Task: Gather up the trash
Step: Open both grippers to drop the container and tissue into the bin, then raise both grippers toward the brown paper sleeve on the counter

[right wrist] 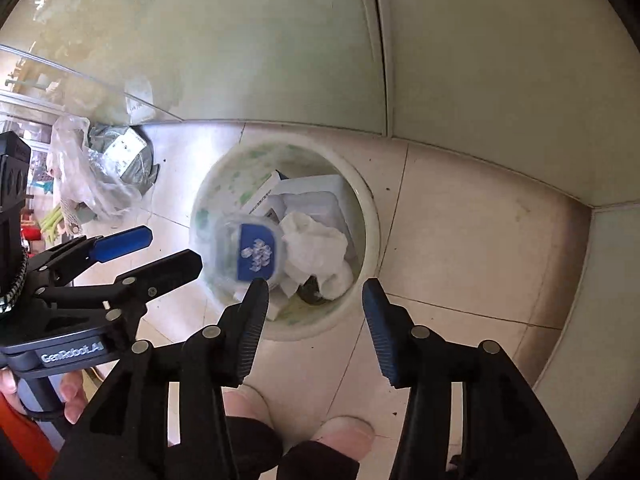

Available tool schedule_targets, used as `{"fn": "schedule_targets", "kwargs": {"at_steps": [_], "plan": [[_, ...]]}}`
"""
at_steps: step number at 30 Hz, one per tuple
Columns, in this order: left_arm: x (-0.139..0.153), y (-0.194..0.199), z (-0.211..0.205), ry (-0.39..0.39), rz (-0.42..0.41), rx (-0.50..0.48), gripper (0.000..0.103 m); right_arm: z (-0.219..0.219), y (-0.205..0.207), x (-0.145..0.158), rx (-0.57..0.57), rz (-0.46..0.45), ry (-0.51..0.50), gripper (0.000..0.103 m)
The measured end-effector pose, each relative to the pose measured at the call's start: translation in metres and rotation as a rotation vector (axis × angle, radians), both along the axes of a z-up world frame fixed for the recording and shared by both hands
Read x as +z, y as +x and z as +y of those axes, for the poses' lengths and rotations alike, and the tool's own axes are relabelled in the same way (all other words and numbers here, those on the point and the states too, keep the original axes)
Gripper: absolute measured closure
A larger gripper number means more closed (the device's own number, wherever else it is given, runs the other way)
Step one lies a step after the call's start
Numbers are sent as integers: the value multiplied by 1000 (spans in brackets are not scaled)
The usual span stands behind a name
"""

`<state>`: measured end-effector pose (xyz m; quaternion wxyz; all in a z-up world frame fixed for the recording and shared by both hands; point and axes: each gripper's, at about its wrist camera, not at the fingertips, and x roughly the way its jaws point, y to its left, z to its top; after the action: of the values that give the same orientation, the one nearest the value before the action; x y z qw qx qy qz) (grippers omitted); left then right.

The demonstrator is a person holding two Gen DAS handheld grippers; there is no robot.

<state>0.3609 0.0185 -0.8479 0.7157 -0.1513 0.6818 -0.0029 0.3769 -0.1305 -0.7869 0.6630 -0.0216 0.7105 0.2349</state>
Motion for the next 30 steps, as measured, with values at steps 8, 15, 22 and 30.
{"fn": "schedule_targets", "kwargs": {"at_steps": [8, 15, 22, 30], "plan": [[106, -13, 5, 58, -59, 11, 26, -12, -8, 101, -57, -50, -19, 58], [284, -34, 17, 156, -221, 22, 26, -14, -13, 272, -107, -201, 7, 58], [473, -55, 27, 169, -421, 42, 26, -12, -23, 459, -154, -447, 44, 58], [634, -73, 27, 172, -628, 14, 26, -18, -44, 611, -231, -693, 98, 56]]}}
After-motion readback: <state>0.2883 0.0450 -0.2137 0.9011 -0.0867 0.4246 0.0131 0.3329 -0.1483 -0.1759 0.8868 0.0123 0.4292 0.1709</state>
